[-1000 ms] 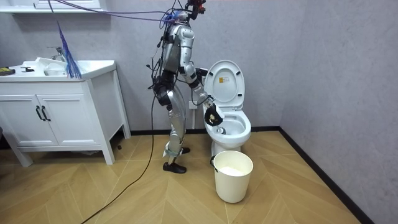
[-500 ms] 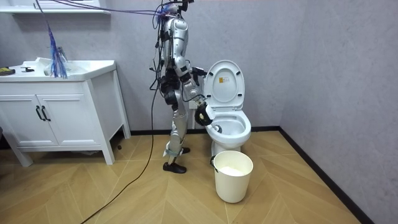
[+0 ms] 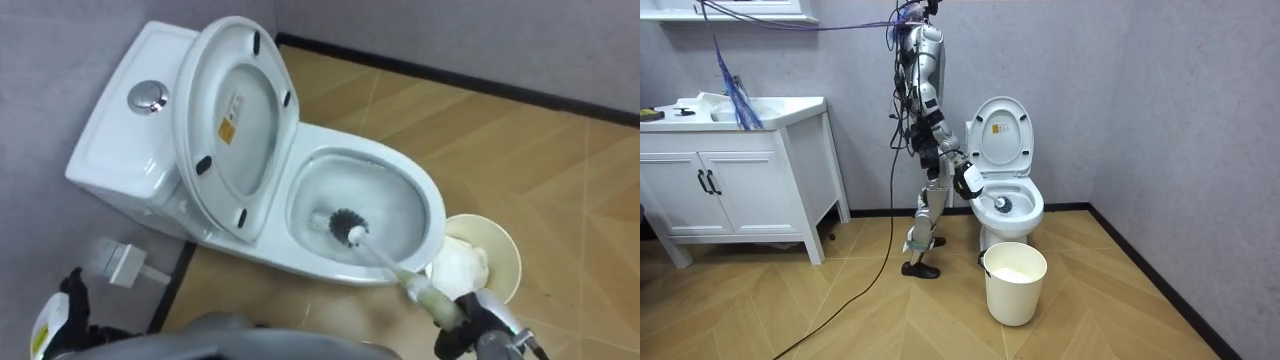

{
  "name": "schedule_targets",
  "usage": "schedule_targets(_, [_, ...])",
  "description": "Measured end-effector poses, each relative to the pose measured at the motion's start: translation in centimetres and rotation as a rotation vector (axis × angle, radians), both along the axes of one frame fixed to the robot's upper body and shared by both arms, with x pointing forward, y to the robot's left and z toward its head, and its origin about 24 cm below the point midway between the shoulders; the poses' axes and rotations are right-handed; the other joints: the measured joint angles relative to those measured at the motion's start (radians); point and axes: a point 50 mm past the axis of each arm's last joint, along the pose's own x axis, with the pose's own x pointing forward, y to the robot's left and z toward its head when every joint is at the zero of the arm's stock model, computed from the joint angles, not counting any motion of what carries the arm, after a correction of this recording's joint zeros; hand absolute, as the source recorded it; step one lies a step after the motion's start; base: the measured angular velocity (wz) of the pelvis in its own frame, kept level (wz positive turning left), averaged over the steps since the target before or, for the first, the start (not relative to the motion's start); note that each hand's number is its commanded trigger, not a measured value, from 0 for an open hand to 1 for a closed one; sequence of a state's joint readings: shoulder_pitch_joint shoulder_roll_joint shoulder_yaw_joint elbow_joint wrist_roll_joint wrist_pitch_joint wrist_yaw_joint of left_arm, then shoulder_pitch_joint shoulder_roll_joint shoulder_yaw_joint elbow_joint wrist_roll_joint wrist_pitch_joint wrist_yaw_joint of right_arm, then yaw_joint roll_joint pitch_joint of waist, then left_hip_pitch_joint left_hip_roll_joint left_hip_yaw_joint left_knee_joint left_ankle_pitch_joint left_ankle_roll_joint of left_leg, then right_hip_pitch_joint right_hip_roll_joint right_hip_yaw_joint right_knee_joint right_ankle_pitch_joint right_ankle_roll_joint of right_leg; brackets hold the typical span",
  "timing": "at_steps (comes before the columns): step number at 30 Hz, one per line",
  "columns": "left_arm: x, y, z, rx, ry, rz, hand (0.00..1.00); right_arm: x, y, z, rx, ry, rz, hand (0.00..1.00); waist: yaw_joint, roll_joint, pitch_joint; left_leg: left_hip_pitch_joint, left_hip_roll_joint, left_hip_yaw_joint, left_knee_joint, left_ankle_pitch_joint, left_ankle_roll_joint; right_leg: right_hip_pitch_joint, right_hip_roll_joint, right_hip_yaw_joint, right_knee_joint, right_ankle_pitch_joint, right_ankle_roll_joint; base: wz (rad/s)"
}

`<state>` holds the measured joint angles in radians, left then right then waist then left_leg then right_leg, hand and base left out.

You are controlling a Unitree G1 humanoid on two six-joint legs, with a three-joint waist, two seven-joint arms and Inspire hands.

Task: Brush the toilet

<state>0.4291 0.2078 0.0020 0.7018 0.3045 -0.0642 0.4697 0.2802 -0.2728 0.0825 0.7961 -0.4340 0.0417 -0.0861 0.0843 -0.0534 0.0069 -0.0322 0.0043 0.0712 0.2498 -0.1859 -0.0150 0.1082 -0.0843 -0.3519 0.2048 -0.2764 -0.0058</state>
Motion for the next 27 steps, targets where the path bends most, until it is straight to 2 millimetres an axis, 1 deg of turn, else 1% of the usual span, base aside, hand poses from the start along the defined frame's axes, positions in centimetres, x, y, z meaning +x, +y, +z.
schedule_targets(1, [-0.1, 0.1, 0.0, 0.000, 0.001, 0.009, 0.00, 0.2, -0.2, 0.2, 0.002, -0.017, -0.018, 1.00, 0.000, 0.001, 0.0014, 0.009, 0.000, 0.009, -0.008, 0.000, 0.000, 0.001, 0.000, 0.010, 0.001, 0.000, 0.000, -0.30])
schedule_targets(3, [-1.1, 0.6, -0.4, -0.002, 0.021, 0.079, 0.00, 0.6, -0.9, 0.8, 0.010, -0.104, -0.114, 1.00, -0.002, 0.008, 0.0029, 0.050, 0.001, 0.031, -0.042, -0.001, 0.000, 0.013, 0.004, 0.047, -0.003, 0.002, 0.003, -0.44])
schedule_targets(4, [-1.5, 0.8, -0.5, -0.004, 0.030, 0.102, 0.00, 0.6, -1.2, 0.9, 0.012, -0.124, -0.145, 1.00, -0.002, 0.011, 0.0019, 0.063, 0.001, 0.037, -0.051, -0.001, 0.000, 0.018, 0.004, 0.054, -0.004, 0.003, 0.004, -0.35])
schedule_targets(5, [-2.2, 1.2, -0.6, 0.002, 0.055, 0.138, 0.00, 0.6, -1.5, 1.0, 0.012, -0.156, -0.200, 1.00, -0.007, 0.016, 0.0007, 0.082, 0.001, 0.046, -0.065, -0.002, 0.000, 0.025, 0.004, 0.069, -0.012, 0.003, 0.005, -0.28])
schedule_targets(7, [-3.3, 1.6, -0.9, 0.002, 0.089, 0.198, 0.00, 0.5, -2.1, 1.3, 0.006, -0.194, -0.271, 1.00, -0.019, 0.017, -0.0008, 0.093, 0.002, 0.066, -0.071, -0.002, 0.002, 0.029, 0.005, 0.084, -0.019, 0.006, 0.009, -0.25])
schedule_targets(9, [-4.8, 1.4, -1.3, -0.017, 0.141, 0.247, 0.00, 0.0, -2.7, 1.5, 0.005, -0.243, -0.366, 1.00, -0.028, 0.022, -0.0032, 0.104, 0.001, 0.085, -0.076, -0.003, 0.003, 0.029, 0.005, 0.106, -0.019, 0.009, 0.013, -0.27])
schedule_targets(10, [-5.1, 1.4, -1.4, -0.021, 0.150, 0.261, 0.00, -0.1, -2.8, 1.6, 0.000, -0.253, -0.386, 1.00, -0.029, 0.023, -0.0041, 0.107, 0.001, 0.090, -0.077, -0.003, 0.004, 0.029, 0.004, 0.109, -0.019, 0.009, 0.013, -0.24])
schedule_targets(11, [-5.6, 1.2, -1.6, -0.030, 0.166, 0.281, 0.00, -0.3, -2.9, 1.6, -0.013, -0.269, -0.419, 1.00, -0.035, 0.024, -0.0075, 0.112, 0.000, 0.095, -0.081, -0.004, 0.004, 0.030, 0.005, 0.120, -0.018, 0.012, 0.015, -0.24])
schedule_targets(13, [-5.6, 1.0, -1.7, -0.044, 0.175, 0.282, 0.00, -0.3, -2.8, 1.7, -0.026, -0.292, -0.456, 1.00, -0.041, 0.023, -0.0093, 0.117, 0.000, 0.102, -0.083, -0.003, 0.004, 0.029, 0.006, 0.135, -0.018, 0.013, 0.015, -0.21])
schedule_targets(14, [-5.5, 0.9, -1.8, -0.051, 0.179, 0.285, 0.00, -0.1, -2.6, 1.7, -0.031, -0.312, -0.467, 1.00, -0.048, 0.024, -0.0093, 0.118, 0.000, 0.112, -0.084, -0.003, 0.004, 0.026, 0.006, 0.140, -0.017, 0.013, 0.015, -0.16])
schedule_targets(16, [-4.9, 0.7, -2.0, -0.061, 0.172, 0.290, 0.00, 0.3, -2.2, 1.8, -0.028, -0.345, -0.478, 1.00, -0.052, 0.024, -0.0094, 0.122, 0.002, 0.118, -0.084, -0.003, 0.004, 0.024, 0.009, 0.151, -0.017, 0.015, 0.015, -0.17])
schedule_targets(17, [-4.4, 0.6, -2.2, -0.067, 0.165, 0.288, 0.00, 0.5, -1.9, 1.8, -0.026, -0.366, -0.483, 1.00, -0.052, 0.023, -0.0099, 0.126, 0.002, 0.120, -0.086, -0.003, 0.004, 0.025, 0.012, 0.158, -0.017, 0.016, 0.015, -0.13])
schedule_targets(20, [-3.4, 0.3, -2.4, -0.081, 0.150, 0.282, 0.00, 0.8, -1.3, 1.8, -0.018, -0.400, -0.509, 1.00, -0.059, 0.020, -0.0107, 0.131, 0.003, 0.134, -0.087, -0.003, 0.004, 0.026, 0.012, 0.162, -0.018, 0.018, 0.017, -0.10])
schedule_targets(23, [-3.0, 0.1, -2.5, -0.087, 0.148, 0.280, 0.00, 0.6, -1.2, 1.7, -0.033, -0.411, -0.549, 1.00, -0.066, 0.023, -0.0105, 0.134, 0.004, 0.143, -0.087, -0.004, 0.004, 0.026, 0.013, 0.175, -0.019, 0.022, 0.018, -0.08])
schedule_targets(24, [-3.1, 0.1, -2.5, -0.087, 0.150, 0.281, 0.00, 0.5, -1.1, 1.5, -0.041, -0.408, -0.562, 1.00, -0.073, 0.028, -0.0087, 0.135, 0.005, 0.144, -0.087, -0.004, 0.004, 0.026, 0.014, 0.176, -0.020, 0.024, 0.017, -0.07])
schedule_targets(27, [-2.9, 0.1, -2.5, -0.094, 0.151, 0.277, 0.00, 0.1, -0.8, 0.9, -0.046, -0.381, -0.578, 1.00, -0.085, 0.030, -0.0092, 0.133, 0.007, 0.144, -0.087, -0.004, 0.004, 0.022, 0.016, 0.180, -0.019, 0.026, 0.016, -0.01])
